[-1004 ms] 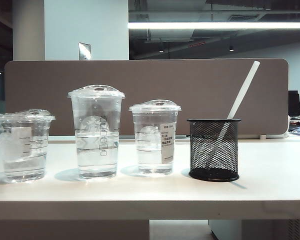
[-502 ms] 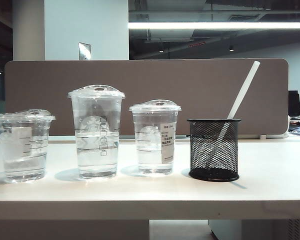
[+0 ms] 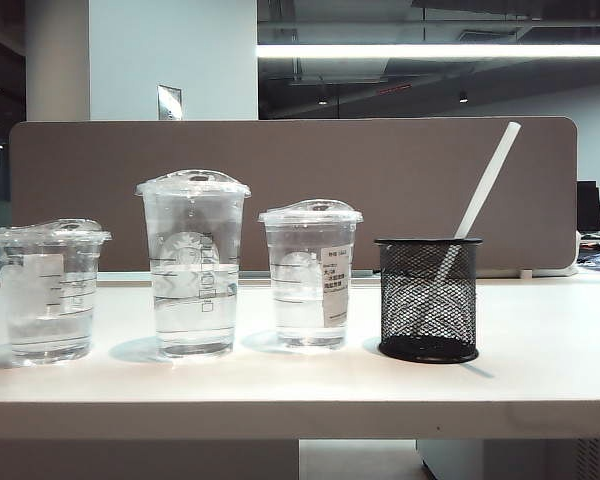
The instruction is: Pick up the straw and insert it into the small coffee cup.
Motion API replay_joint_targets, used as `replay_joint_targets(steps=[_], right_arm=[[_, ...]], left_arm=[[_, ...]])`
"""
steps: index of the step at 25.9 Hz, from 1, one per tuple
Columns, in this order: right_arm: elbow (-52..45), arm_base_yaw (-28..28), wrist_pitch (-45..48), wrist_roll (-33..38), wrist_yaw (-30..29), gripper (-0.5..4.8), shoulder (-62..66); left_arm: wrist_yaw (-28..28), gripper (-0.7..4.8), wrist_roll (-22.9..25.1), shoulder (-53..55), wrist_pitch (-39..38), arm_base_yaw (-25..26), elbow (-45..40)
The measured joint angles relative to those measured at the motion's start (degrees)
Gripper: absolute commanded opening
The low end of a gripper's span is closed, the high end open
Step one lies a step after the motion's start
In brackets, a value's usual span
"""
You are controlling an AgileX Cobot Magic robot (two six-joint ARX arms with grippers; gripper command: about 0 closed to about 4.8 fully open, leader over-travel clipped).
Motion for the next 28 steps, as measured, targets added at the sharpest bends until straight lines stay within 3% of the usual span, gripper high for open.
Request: replay_joint_targets(steps=[3,5,10,14,18,21,24,28], right_arm=[[0.26,0.00,0.46,9.88,-4.35,-0.05,0.00],[2.82,0.09,-0.92,15.06,-5.60,-0.05,0.02],[12.31,0.09,-4.15,16.52,-6.49,-0.05,0.02],[20.17,0.11,-6.05,16.48,-13.27,-0.05,0.04],[26.01,0.09,-13.57,11.65,-13.79,-0.05,0.07],[32.24,0.09,-22.05,0.17,-13.57,-0.05,0.09],[33.31,-0.07,-27.04,-6.25,-13.51,-0.04,0.13],[33.38,-0.07,-30.86,-8.04,-13.00,0.15,0.46]], left_arm=[[2.03,-0.06,-1.53,-0.02,0.00,0.02,5.07],[-1.73,-0.05,-2.97,-0.07,0.00,0.00,9.40],[-9.46,-0.05,-4.22,-0.17,0.04,0.00,18.05],[-15.69,-0.05,-4.26,-0.15,0.00,-0.02,19.69],[-18.64,-0.05,-2.58,-0.11,-0.04,-0.04,18.53],[-23.19,-0.05,-0.96,-0.04,-0.09,-0.07,14.19],[-20.74,-0.05,-0.33,-0.07,-0.09,-0.07,9.75],[-18.27,-0.05,1.20,-0.04,-0.13,-0.04,3.74]])
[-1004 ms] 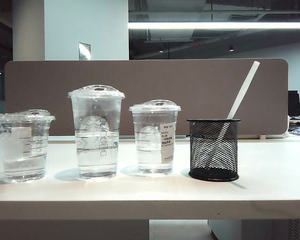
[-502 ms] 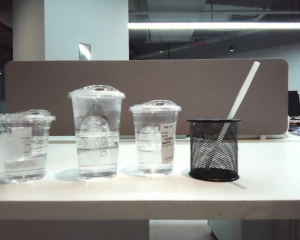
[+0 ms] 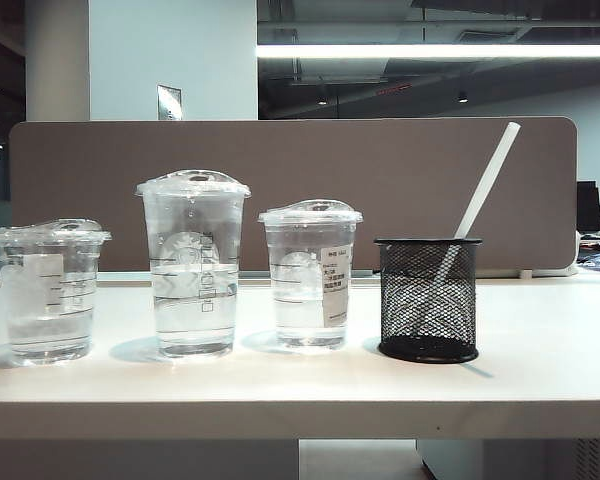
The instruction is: Pick up the straw and insert it into the small coffee cup.
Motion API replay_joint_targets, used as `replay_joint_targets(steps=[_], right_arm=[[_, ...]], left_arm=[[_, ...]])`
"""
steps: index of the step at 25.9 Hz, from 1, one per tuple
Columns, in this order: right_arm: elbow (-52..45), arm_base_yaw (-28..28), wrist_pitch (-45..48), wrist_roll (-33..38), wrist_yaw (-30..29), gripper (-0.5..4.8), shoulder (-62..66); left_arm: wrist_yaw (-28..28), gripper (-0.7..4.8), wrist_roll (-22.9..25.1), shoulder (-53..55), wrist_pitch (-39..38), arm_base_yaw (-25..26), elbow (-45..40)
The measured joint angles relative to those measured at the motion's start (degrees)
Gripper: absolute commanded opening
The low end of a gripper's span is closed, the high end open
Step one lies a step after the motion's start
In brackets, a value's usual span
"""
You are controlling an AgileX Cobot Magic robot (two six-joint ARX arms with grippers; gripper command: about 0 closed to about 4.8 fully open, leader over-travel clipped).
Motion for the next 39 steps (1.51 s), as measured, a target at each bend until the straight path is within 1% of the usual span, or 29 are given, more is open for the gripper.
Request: replay_joint_targets(steps=[1,3,4,7,10,13,18,19,22,23,26,27,31,33,36,39], right_arm=[[0.09,0.00,0.13,-0.20,-0.09,0.42,0.13],[0.11,0.00,0.11,-0.35,-0.48,1.14,0.13],[0.11,0.00,0.15,-0.39,-0.57,1.20,0.11],[0.11,0.00,0.15,-0.39,-1.36,1.17,0.22],[-0.35,0.00,1.05,-0.35,-1.88,1.17,2.19],[-2.36,0.02,4.09,0.26,-2.12,1.17,5.46],[-9.31,0.02,15.52,5.11,-2.16,1.17,10.19],[-13.49,0.04,21.24,7.72,-2.14,1.17,11.10],[-19.93,0.04,28.72,9.90,-2.25,1.17,10.95],[-22.34,0.09,32.98,11.13,-2.78,1.17,10.95],[-26.69,0.13,42.77,15.21,-3.69,1.18,10.95],[-27.23,0.22,45.86,17.92,-3.45,1.18,10.93],[-28.68,0.63,48.11,19.65,-3.04,1.17,10.82],[-31.74,4.24,49.40,19.82,-2.05,1.18,10.93],[-32.89,8.85,50.49,19.87,1.57,1.18,10.93],[-33.38,14.27,51.60,19.65,6.60,1.18,10.93]], left_arm=[[0.04,-0.05,0.17,0.00,-0.02,0.00,-2.54],[0.04,-0.05,0.20,0.04,-0.02,0.00,-4.96],[0.04,-0.05,0.22,0.09,-0.04,0.00,-5.88],[2.03,-0.05,1.95,0.09,-0.07,0.00,-7.37],[2.34,-0.05,2.40,0.04,-0.07,0.00,-7.32],[2.36,-0.05,2.54,0.02,-0.04,0.00,-7.32],[2.34,-0.05,2.56,0.04,-0.07,0.00,-7.32],[2.36,-0.05,2.54,0.04,-0.04,0.00,-7.32],[2.34,-0.05,2.54,0.02,-0.07,0.00,-7.32],[2.36,-0.05,2.56,0.02,-0.04,0.00,-7.32],[2.34,-0.05,2.54,0.02,-0.07,0.00,-7.32],[2.34,-0.05,2.54,0.02,-0.07,0.00,-7.32],[2.34,-0.05,2.54,0.02,-0.07,0.00,-7.32],[2.34,-0.05,2.54,0.02,-0.07,0.02,-7.32],[2.36,-0.05,2.56,0.02,-0.07,0.02,-7.32],[2.34,-0.05,2.54,0.02,-0.07,0.02,-7.32]])
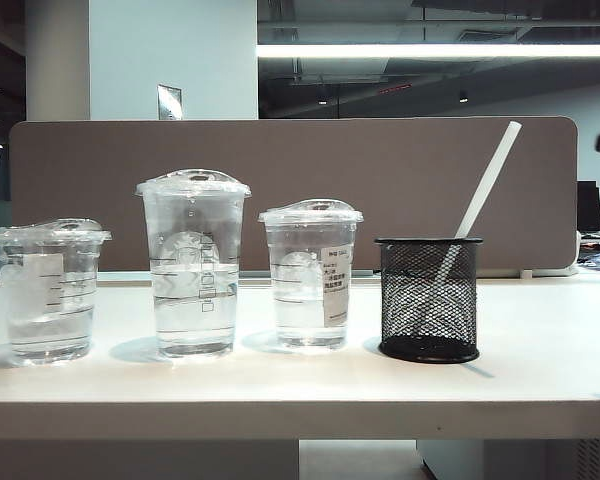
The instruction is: Pick up the straw and insert it into the small coffee cup.
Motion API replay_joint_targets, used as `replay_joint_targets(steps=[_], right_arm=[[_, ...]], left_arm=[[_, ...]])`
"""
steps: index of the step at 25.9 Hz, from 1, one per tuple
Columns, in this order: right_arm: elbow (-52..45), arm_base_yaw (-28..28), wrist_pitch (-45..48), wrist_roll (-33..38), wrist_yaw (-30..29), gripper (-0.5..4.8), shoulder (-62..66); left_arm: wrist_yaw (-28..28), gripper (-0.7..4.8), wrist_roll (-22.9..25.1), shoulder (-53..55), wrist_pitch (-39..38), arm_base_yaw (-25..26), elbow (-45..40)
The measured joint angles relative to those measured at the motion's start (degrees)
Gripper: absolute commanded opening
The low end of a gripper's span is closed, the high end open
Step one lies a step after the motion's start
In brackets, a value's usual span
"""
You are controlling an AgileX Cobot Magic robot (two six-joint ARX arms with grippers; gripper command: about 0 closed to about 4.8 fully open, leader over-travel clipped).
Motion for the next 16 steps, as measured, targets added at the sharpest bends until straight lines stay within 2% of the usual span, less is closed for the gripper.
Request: replay_joint_targets(steps=[5,10,16], right_arm=[[0.00,8.55,0.98,-3.76,8.02,1.23,1.68],[0.00,9.64,3.19,-4.15,11.08,1.49,5.18],[0.00,9.64,13.18,-4.17,11.34,1.50,14.88]], left_arm=[[0.02,-0.05,0.02,0.00,0.00,0.00,0.00],[0.00,-0.05,0.02,0.00,0.00,0.00,0.00],[0.02,-0.05,0.02,0.00,0.00,0.00,0.00]])
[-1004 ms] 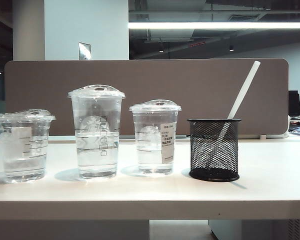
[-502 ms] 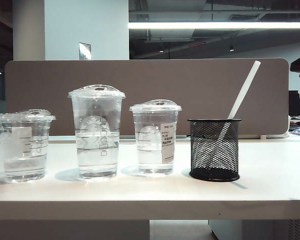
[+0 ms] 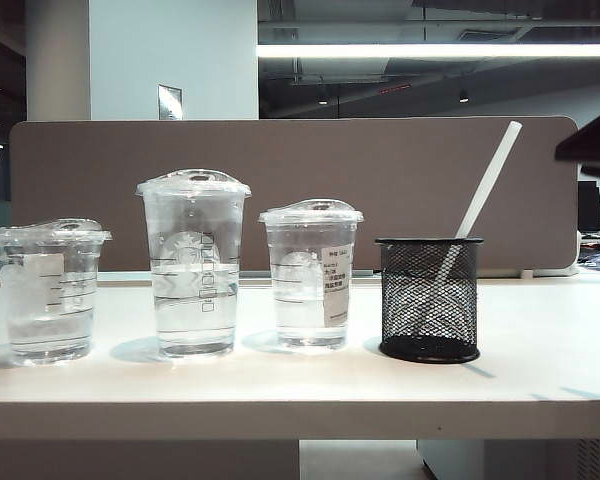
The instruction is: Pick up the straw and insert it into the small coffee cup.
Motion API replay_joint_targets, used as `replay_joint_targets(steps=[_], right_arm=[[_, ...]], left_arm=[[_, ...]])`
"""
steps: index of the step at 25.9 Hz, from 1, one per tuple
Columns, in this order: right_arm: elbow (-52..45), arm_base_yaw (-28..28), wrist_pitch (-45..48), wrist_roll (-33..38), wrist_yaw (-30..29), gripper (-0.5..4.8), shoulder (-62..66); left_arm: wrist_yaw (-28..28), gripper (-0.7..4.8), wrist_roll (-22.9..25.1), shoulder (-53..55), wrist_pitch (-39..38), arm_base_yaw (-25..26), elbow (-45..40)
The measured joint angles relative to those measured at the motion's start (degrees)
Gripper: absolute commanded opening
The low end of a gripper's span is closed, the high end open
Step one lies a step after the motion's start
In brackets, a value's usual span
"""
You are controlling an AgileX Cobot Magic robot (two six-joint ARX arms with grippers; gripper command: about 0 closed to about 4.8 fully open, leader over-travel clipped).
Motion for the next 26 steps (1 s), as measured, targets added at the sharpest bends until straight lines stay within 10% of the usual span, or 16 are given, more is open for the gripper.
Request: replay_joint_targets(steps=[15,26], right_arm=[[4.61,0.00,33.51,-0.02,-2.10,1.72,39.63],[9.99,0.02,35.91,-0.04,-3.28,1.16,46.36]], left_arm=[[0.00,-0.05,-0.02,0.00,0.02,0.00,0.00],[-0.02,-0.05,-0.02,0.02,0.00,0.00,0.00]])
